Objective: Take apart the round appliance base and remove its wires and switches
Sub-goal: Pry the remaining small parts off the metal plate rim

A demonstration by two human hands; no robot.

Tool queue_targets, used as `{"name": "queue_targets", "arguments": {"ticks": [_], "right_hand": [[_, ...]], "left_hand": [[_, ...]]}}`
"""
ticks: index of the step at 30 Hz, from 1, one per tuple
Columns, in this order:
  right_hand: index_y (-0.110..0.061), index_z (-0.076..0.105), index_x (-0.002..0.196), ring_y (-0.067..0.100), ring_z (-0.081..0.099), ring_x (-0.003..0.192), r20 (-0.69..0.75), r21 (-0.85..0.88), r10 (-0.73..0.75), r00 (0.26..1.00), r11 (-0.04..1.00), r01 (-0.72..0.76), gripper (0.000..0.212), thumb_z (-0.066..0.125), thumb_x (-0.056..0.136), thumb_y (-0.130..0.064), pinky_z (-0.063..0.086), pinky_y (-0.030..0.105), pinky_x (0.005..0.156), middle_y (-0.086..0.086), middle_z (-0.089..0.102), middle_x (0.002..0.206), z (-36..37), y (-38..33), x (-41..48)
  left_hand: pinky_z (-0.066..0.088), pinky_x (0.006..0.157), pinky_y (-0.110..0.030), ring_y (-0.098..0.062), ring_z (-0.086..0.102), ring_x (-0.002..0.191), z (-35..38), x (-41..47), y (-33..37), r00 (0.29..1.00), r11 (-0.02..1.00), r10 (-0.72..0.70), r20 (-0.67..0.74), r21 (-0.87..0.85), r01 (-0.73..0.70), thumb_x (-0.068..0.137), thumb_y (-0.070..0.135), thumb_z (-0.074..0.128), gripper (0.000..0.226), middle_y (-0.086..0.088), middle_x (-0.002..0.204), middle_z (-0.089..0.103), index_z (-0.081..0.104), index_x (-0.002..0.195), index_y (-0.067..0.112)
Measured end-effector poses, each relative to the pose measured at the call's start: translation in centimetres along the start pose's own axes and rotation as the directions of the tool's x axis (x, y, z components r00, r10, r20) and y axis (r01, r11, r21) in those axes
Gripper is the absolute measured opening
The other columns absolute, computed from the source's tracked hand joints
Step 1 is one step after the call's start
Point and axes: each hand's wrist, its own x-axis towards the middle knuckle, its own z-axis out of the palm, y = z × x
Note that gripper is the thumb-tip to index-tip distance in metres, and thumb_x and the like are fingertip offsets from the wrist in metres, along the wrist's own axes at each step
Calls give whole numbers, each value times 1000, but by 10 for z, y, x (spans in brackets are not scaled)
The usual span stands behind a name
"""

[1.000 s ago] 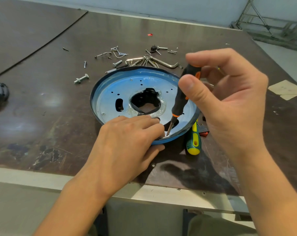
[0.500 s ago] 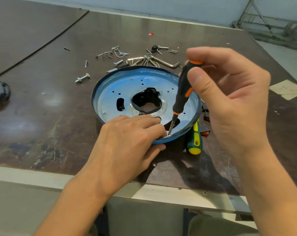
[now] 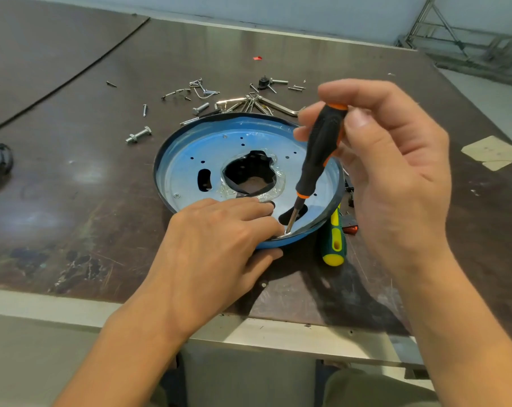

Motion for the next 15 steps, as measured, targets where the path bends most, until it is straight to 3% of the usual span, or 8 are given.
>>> {"name": "queue_targets", "arguments": {"ticks": [2, 5, 10, 12, 15], "right_hand": [[-12, 61, 112, 26, 68, 93, 4, -47, -32, 999, 998, 32, 13, 55, 102, -5, 54, 30, 81, 12, 67, 99, 2, -2, 1], [-14, 62, 115, 7, 65, 91, -13, -129, -61, 998, 990, 59, 23, 68, 96, -4, 52, 22, 81, -3, 67, 98, 0, -2, 2], [-6, 57, 129, 33, 70, 105, 30, -10, 14, 999, 1000, -14, 32, 46, 102, 6, 56, 36, 91, 19, 69, 114, -4, 1, 1], [-9, 58, 126, 30, 67, 99, 42, -36, 2, 999, 999, 0, 30, 48, 100, 3, 55, 31, 86, 16, 67, 112, 0, 0, 0], [-15, 63, 118, 14, 59, 92, 24, -115, -36, 999, 993, 39, 23, 65, 97, -5, 49, 21, 80, 6, 64, 103, 3, -1, 0]], "left_hand": [[56, 69, -36, -12, 67, 96, -1, 0, -1, 1000, 1000, -7, 7, 10, 7, 83, 44, 68, 21, 12, 108, 71, 73, 100, 33], [56, 70, -35, -11, 66, 97, -1, 0, -1, 1000, 1000, -11, 19, 20, 11, 85, 45, 66, 21, 12, 108, 70, 72, 102, 34], [57, 70, -35, -11, 68, 98, -1, 0, 0, 1000, 1000, -10, 21, 10, 10, 84, 44, 67, 23, 11, 111, 71, 74, 103, 33], [57, 70, -35, -12, 67, 97, -1, 0, -1, 1000, 1000, -13, 25, 14, 13, 85, 44, 66, 23, 11, 111, 71, 73, 103, 33], [56, 71, -36, -12, 67, 97, -1, 0, -1, 1000, 1000, -12, 27, 22, 12, 85, 45, 67, 23, 11, 110, 70, 73, 103, 33]]}}
